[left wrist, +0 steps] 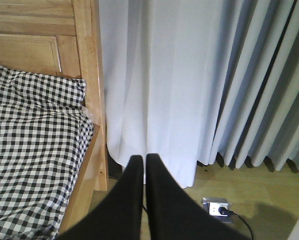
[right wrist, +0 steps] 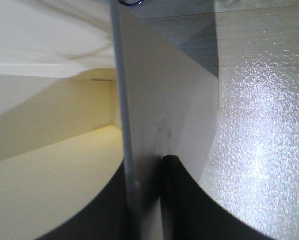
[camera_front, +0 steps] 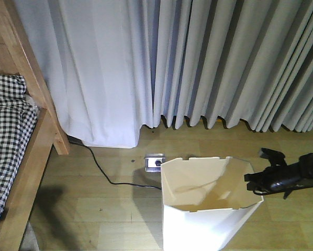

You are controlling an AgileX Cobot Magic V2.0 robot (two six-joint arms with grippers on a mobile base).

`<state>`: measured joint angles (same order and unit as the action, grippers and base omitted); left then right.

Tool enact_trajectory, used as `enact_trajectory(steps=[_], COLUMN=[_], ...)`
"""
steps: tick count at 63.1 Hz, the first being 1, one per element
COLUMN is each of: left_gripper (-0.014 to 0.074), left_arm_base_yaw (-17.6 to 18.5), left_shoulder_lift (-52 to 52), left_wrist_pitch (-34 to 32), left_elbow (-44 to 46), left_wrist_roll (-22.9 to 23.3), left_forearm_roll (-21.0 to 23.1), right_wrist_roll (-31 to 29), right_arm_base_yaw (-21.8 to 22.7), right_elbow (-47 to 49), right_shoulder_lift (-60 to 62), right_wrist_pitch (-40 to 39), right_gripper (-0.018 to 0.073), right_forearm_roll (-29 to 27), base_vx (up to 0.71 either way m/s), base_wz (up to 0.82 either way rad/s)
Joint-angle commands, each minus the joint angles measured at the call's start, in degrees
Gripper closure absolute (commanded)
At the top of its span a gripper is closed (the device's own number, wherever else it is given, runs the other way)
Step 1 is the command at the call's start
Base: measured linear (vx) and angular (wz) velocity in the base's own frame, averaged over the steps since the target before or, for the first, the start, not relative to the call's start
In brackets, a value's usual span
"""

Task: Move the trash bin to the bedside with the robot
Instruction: 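Lower the bin to the floor and open the right gripper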

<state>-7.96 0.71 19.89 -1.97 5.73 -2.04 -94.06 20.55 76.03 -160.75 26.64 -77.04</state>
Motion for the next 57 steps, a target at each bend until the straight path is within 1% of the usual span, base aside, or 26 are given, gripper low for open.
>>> enact_trajectory(steps=[1, 12, 24, 37, 57], left_gripper=[0.0603, 0.0603, 0.0603, 0.0603, 0.0603], left_arm_base_yaw=[0.2, 0.2, 0.2, 0.2, 0.2], left_shoulder_lift=[0.8, 0.8, 0.8, 0.8, 0.8], left_wrist_pitch=[-3.8, -3.8, -3.8, -3.8, -3.8], left_elbow=[-0.2, -0.2, -0.2, -0.2, -0.2], left_wrist_roll=[0.2, 0.2, 0.2, 0.2, 0.2], left_forearm_roll=[0.1, 0.1, 0.1, 0.1, 0.1], right_wrist_roll=[1.9, 4.7, 8.0, 11.5, 11.7], right_arm_base_yaw=[-2.2, -6.0, -8.0, -8.2, -8.2], right_elbow=[4.8, 12.0, 20.0, 26.5, 31.2], right_shoulder_lift=[1.6, -3.4, -8.5, -13.3, -18.1], right_wrist_pitch=[12.8, 12.2, 11.0, 10.9, 9.7], right_gripper=[0.0564, 0.0564, 0.0564, 0.0559, 0.0554], right_forearm_roll=[-2.1, -2.1, -2.3, -2.1, -2.1], base_vx=[0.0, 0.0, 0.0, 0.0, 0.0], base_wz=[0.0, 0.0, 0.0, 0.0, 0.0])
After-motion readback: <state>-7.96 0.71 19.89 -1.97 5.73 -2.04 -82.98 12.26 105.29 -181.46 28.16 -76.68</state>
